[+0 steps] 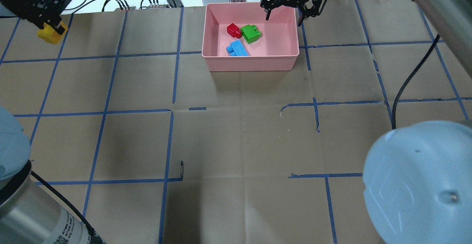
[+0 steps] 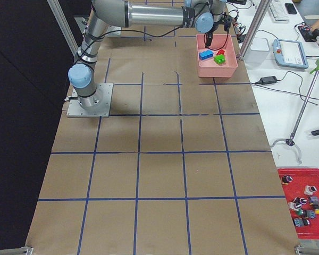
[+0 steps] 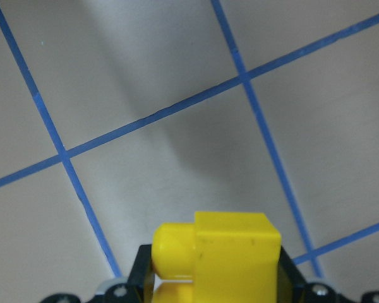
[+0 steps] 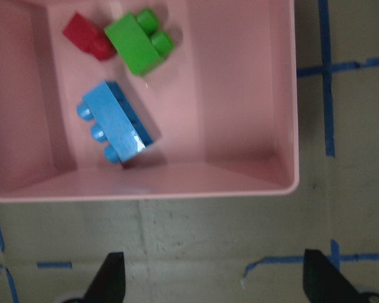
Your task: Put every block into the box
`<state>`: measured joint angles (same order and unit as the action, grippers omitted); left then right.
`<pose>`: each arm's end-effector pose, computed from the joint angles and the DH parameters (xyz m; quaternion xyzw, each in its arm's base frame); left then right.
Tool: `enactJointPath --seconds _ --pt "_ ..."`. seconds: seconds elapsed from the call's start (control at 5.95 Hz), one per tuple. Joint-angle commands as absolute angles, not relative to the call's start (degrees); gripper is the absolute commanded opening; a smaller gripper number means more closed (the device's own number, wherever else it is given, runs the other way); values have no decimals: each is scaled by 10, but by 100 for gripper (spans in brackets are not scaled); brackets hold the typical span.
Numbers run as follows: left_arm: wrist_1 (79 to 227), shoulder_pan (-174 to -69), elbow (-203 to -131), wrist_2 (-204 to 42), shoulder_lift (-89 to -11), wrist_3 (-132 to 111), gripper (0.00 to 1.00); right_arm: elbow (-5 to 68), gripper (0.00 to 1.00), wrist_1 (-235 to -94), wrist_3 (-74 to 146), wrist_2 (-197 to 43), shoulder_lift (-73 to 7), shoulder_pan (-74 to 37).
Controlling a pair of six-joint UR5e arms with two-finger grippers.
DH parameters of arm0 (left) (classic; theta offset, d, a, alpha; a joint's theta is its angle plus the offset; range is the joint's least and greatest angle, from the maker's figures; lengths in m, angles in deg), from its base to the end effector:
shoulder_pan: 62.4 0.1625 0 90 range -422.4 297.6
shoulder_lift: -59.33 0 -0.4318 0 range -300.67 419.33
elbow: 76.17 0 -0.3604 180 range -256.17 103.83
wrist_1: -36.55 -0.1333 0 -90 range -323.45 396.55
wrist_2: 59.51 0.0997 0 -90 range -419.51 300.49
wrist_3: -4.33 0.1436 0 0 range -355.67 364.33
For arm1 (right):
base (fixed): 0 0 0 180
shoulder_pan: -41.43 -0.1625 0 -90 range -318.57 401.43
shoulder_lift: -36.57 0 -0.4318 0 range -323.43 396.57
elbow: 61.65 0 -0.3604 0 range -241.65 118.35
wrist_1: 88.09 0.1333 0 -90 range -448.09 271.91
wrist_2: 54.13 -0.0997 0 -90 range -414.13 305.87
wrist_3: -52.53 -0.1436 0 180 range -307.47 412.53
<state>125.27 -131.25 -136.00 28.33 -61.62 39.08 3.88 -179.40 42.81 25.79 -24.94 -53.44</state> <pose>0.1172 -0.6874 0.3853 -0.1185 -0.9928 0.0127 0.0146 0.2138 -0.6426 0.3708 0.0442 0.9949 0.0345 0.0841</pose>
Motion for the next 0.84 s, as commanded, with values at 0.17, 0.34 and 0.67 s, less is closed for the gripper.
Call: enactJointPath --seconds 0.17,0.34,0.67 --pt "1263 -1490 -1335 272 -631 -1 17 269 100 -1735 520 306 -467 -519" --pt "1226 -1552 -1331 257 -653 -118 17 348 100 -1774 523 309 -544 -519" --pt "1121 -1627 -1309 254 -740 -251 17 376 100 -1776 521 310 -614 -520"
